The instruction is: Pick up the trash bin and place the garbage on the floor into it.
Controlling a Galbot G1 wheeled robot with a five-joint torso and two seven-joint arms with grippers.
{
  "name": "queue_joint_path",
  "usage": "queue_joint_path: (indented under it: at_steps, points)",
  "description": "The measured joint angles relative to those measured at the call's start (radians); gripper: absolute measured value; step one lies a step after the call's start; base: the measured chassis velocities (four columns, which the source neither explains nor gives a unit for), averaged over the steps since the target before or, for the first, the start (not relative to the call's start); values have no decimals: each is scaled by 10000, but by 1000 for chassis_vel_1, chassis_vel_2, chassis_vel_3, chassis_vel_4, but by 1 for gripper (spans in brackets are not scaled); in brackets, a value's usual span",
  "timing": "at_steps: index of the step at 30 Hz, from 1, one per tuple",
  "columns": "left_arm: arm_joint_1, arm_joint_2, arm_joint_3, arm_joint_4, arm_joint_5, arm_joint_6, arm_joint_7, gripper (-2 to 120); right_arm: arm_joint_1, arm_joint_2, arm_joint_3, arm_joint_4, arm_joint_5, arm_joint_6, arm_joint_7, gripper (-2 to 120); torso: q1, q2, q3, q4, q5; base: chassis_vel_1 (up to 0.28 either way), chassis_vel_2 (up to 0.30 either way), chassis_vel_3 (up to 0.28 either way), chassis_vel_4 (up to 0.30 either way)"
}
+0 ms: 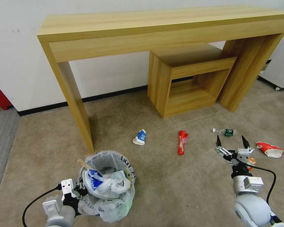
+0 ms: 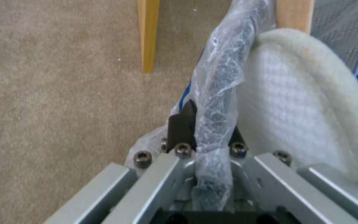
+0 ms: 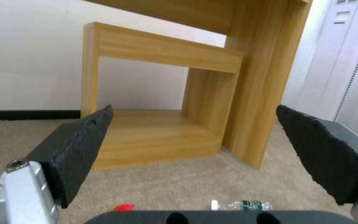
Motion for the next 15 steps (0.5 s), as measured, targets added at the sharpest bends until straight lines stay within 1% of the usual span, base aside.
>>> queue_joint_path:
  at_steps: [8,12,15]
  points:
    - [36,-34,5,0,55,-9,18,0,1,4,-21,-55,-71,71,-92,100,0,0,0,1,0,-45,57,46,-48]
    - [47,-57,13,20,102,-20,29,0,5,25,-49,-62,-108,87,-126,100,0,0,0,1,1,0,0,0,0]
    - [49,-84,20,33,124,-30,43,0,2,39,-69,-98,-160,133,-175,100,-1,0,0,0,1,-53,39,41,-34]
